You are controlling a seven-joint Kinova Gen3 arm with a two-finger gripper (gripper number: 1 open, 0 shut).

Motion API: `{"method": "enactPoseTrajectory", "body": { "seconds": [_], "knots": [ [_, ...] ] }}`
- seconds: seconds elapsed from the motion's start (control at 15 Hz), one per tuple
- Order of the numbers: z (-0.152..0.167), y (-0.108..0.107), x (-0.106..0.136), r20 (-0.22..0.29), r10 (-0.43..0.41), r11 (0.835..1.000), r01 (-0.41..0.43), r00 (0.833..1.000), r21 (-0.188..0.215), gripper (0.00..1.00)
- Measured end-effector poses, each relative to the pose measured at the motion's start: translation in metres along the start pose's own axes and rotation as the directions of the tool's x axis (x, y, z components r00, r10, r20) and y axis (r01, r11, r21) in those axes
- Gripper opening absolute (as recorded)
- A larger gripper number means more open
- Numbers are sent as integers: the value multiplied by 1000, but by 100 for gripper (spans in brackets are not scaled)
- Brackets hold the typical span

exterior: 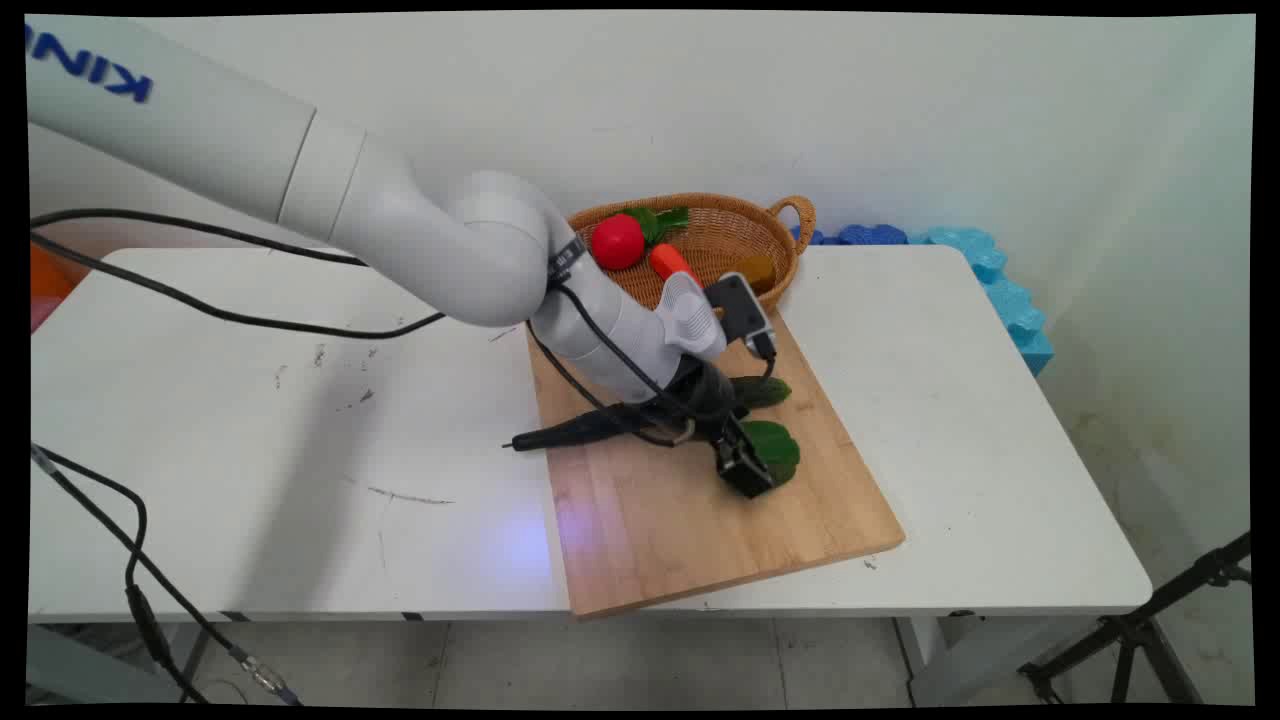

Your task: Pick up the potato from the vegetable basket

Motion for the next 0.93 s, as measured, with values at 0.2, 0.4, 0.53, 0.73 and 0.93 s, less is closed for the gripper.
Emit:
{"method": "enactPoseTrajectory", "body": {
  "seconds": [0.2, 0.4, 0.53, 0.73, 0.93],
  "knots": [
    [-14, -4, 12, -22, -3, 1000, 4, 1000, 9, 100],
    [-45, -9, 29, -53, -13, 1000, 14, 999, 13, 100],
    [-68, -13, 41, -73, -18, 1000, 19, 997, 15, 100],
    [-97, -25, 55, -91, -31, 999, 33, 995, 25, 100],
    [-119, -42, 67, -100, -49, 998, 54, 994, 45, 100]
  ]
}}
